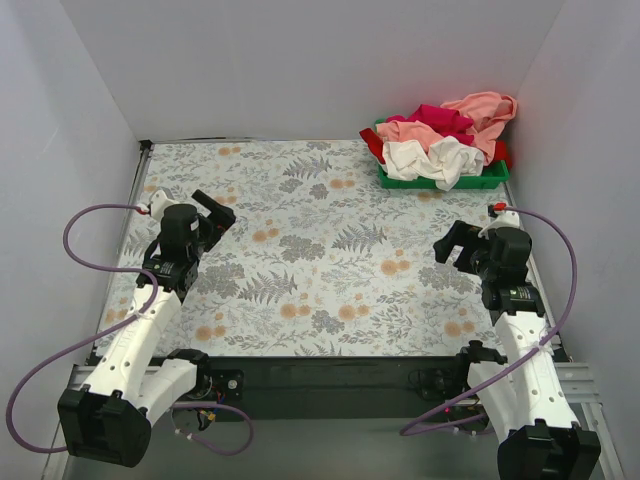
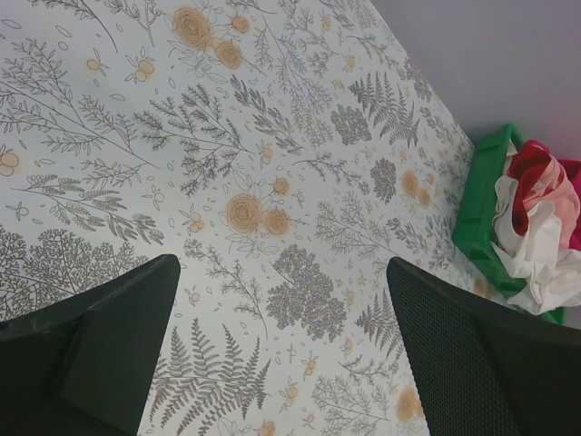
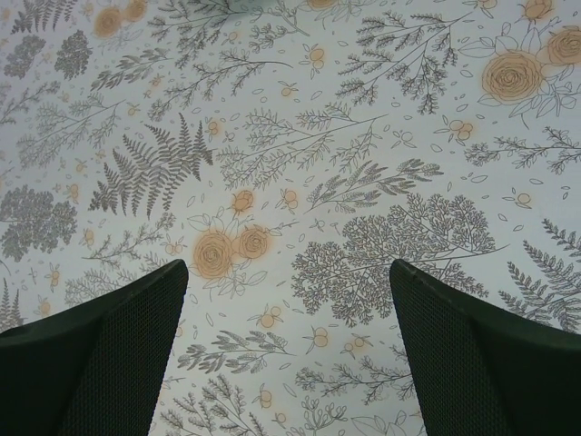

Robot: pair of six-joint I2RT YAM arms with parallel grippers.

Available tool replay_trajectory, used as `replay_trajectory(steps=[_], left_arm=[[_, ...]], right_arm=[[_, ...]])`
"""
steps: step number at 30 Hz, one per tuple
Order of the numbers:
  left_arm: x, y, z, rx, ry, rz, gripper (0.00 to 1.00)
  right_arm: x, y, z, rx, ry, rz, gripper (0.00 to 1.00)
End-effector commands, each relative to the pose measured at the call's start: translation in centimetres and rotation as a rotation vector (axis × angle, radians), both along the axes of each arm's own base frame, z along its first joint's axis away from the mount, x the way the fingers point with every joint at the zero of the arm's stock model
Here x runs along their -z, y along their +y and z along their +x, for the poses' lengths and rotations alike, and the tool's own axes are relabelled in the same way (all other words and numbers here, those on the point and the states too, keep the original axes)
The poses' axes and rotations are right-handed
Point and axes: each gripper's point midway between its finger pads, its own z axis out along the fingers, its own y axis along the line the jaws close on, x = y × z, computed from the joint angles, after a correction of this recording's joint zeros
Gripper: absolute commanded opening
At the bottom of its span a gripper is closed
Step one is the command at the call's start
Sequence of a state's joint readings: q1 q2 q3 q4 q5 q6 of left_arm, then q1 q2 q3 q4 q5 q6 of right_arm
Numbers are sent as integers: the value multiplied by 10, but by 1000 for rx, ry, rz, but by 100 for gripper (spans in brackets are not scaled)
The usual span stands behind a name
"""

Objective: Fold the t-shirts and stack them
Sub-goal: Grab the tshirt from the pile

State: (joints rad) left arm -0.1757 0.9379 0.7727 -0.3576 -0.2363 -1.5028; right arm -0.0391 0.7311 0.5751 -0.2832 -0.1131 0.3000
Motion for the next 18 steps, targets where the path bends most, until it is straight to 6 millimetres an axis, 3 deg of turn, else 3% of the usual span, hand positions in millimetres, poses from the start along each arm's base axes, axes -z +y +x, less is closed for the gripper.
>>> replay_trajectory(steps=[1,6,11,12,13,14,15,16,17,18], left_arm=[[-9,-1,2,15,-43,7,98],[-14,-2,8,31,-68,20,98],[-16,-4,13,47,-92,32,98],[-19,-5,15,49,-105,33,98],[-18,-5,17,52,-106,39,98],[-17,-5,18,55,-105,42,98],[-18,-5,20,56,-110,45,98],[-18,-5,22,57,-110,51,98],[-18,-5,23,58,-114,53,98],[-16,-6,26,58,-113,57,98]], right_arm=[[-26,-5,13,10,-93,-32,98],[-37,7,26,-71,-127,-15,98],[-71,14,56,-114,-182,-1,98],[-68,15,67,-128,-164,1,98],[-90,17,78,-139,-206,3,98],[-100,20,87,-162,-224,9,98],[-91,23,101,-185,-190,10,98],[-120,23,117,-206,-249,-15,98],[-125,23,129,-210,-255,-29,98],[-114,22,150,-210,-215,-34,98]])
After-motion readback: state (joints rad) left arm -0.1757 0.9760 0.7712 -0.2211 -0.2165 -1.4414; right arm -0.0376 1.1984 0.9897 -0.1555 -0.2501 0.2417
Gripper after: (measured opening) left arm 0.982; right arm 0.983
